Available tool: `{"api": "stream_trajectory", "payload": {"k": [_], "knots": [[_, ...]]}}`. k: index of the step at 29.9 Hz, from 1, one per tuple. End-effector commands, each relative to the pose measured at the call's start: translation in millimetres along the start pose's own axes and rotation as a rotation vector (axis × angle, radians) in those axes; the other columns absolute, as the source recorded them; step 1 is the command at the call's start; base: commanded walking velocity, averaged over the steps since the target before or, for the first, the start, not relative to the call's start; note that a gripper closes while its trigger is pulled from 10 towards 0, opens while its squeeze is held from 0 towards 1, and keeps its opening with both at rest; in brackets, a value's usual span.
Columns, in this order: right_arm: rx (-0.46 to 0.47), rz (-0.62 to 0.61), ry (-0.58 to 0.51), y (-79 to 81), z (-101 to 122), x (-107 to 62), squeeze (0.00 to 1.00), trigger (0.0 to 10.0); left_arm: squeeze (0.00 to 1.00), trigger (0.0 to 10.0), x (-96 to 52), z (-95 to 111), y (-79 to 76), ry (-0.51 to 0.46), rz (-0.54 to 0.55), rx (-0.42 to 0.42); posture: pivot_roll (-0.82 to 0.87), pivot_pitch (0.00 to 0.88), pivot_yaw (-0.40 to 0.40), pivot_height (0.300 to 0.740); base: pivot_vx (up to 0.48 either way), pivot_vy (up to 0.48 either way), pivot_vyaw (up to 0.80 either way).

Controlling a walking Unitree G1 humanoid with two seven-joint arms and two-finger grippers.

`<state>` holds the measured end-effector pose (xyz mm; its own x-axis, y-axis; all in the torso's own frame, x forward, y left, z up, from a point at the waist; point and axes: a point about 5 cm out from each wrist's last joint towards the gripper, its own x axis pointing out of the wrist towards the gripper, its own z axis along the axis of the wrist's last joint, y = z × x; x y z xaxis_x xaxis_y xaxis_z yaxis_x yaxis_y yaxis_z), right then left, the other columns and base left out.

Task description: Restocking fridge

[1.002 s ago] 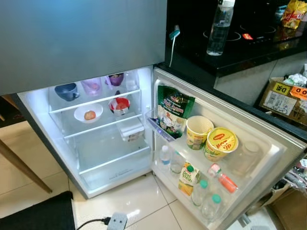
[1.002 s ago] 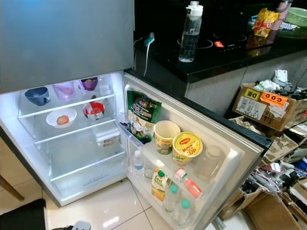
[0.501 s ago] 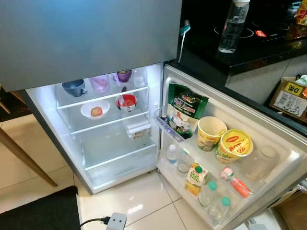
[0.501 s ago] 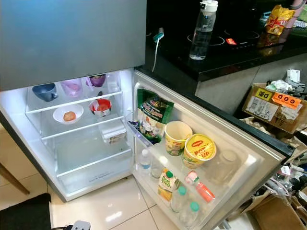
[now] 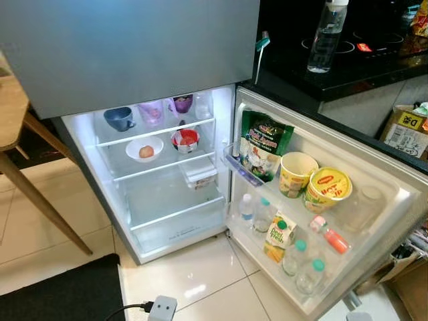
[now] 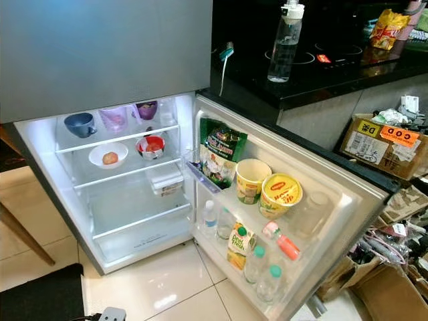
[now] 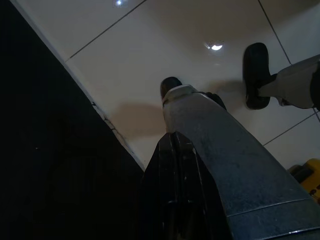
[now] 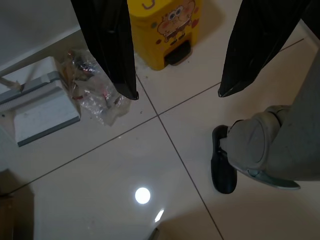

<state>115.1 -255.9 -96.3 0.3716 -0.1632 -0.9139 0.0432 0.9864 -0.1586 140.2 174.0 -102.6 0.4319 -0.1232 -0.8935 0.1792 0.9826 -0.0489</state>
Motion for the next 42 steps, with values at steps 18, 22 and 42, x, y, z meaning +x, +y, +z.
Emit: {"api": "stream_trajectory", "payload": {"k": [18,22,42], "knots": [[0.006,0.007,0.0,3.4,-0.7,0.3,0.0,10.0,0.0,10.0,-1.7,-9.0,2.4,0.032,0.006,-0.002,-0.1,0.0,-0.004,0.74,0.0,0.0,0.0],[0.005,0.008,-0.001,3.4,-0.8,0.3,0.0,10.0,0.0,10.0,-1.6,-9.5,2.1,0.035,0.007,-0.003,-0.1,0.0,-0.002,0.74,-0.061,0.0,0.0],[-0.005,0.005,0.009,-3.5,-5.5,-1.2,0.0,10.0,0.0,10.0,-2.3,-13.5,2.5,0.05,0.014,0.012,-0.1,0.0,-0.002,0.74,-0.284,0.0,0.0]]}}
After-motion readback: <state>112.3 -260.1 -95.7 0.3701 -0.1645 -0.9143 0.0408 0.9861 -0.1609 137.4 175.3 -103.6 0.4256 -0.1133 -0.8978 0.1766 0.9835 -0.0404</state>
